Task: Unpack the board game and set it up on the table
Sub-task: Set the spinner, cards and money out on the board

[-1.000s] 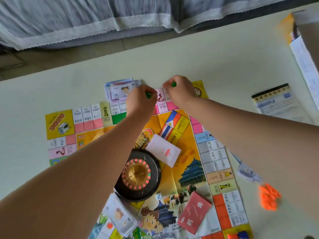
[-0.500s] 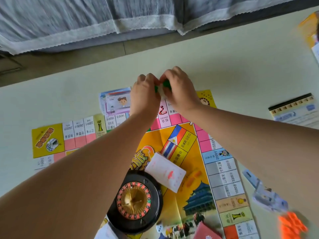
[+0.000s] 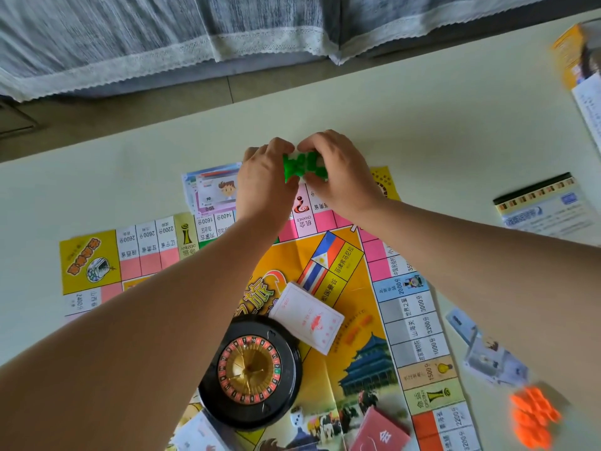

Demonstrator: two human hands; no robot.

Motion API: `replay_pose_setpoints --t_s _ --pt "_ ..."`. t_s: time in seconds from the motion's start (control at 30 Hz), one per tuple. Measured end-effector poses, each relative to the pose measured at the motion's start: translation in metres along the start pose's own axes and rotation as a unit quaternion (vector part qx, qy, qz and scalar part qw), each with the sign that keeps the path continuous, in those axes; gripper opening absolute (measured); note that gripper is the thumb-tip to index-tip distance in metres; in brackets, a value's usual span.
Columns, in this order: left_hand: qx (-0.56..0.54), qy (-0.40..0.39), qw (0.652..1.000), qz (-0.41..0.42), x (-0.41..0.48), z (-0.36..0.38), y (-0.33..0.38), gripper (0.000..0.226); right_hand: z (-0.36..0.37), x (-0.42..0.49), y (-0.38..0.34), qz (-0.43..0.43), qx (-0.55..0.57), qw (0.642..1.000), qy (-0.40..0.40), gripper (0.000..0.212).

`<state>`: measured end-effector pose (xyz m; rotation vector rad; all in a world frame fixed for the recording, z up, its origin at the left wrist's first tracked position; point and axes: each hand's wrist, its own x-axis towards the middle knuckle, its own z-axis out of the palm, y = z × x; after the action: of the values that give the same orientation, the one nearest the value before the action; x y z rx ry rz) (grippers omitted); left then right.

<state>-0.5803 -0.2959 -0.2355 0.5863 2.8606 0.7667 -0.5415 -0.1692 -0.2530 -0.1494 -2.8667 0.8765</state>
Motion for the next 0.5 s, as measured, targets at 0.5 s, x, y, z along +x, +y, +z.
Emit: replay_pose_setpoints --t_s 0.5 --pt "0.001 -0.041 0.998 -0.042 0.0046 -0.0018 -0.0037 0.045 -0.0106 -0.0029 0.0083 0.102 -0.023 0.994 -0.005 0.048"
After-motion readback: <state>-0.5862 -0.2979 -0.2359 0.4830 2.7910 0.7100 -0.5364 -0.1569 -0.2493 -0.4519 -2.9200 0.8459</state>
